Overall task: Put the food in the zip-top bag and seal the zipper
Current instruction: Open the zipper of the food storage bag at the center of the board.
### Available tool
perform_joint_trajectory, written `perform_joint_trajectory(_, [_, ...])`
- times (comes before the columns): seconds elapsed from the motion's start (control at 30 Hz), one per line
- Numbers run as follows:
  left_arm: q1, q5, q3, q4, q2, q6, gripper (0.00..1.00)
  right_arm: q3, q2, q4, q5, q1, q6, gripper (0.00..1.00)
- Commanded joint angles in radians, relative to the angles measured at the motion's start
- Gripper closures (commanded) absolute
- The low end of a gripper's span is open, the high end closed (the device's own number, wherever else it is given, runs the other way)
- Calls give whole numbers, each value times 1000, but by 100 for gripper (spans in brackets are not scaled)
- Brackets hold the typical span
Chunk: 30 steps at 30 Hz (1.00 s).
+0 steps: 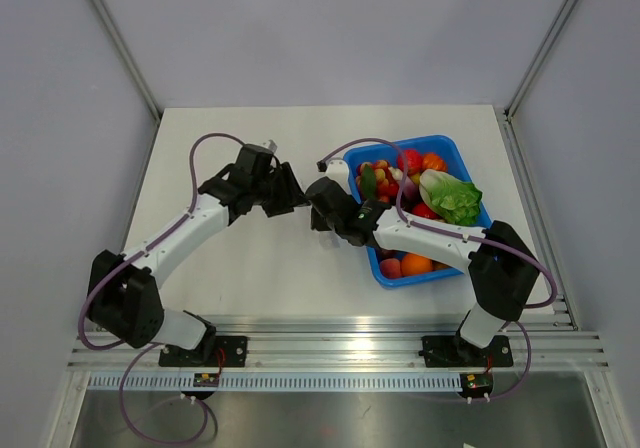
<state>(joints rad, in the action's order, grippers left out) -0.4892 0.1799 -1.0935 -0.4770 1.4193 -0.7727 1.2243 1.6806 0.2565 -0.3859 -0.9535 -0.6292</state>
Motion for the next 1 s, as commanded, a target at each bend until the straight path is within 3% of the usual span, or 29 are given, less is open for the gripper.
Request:
perform_joint_trajectory(0.0, [23,18,-26,8,-71,50,52,0,-27,-22,-53,1,-20,100])
perform_joint_trajectory(0.03, [27,13,-16,14,-72,46,60,-2,-28,-22,-51,1,-20,100])
perform_joint_trajectory(0.43, [28,112,81,195,-16,-26,63,-5,-39,-23,-38,1,-20,100])
perform_joint_trajectory(0.67, [28,99,73,216,62,-30,66,-6,-42,-31,-30,1,-20,100])
perform_joint_trajectory(0.8, [28,84,72,225,87,-25,74,-8,-55,-25,-34,-1,-20,100])
perform_joint_trajectory(0.97, [28,72,89,235,101,-22,76,-9,-64,-19,-41,1,-18,100])
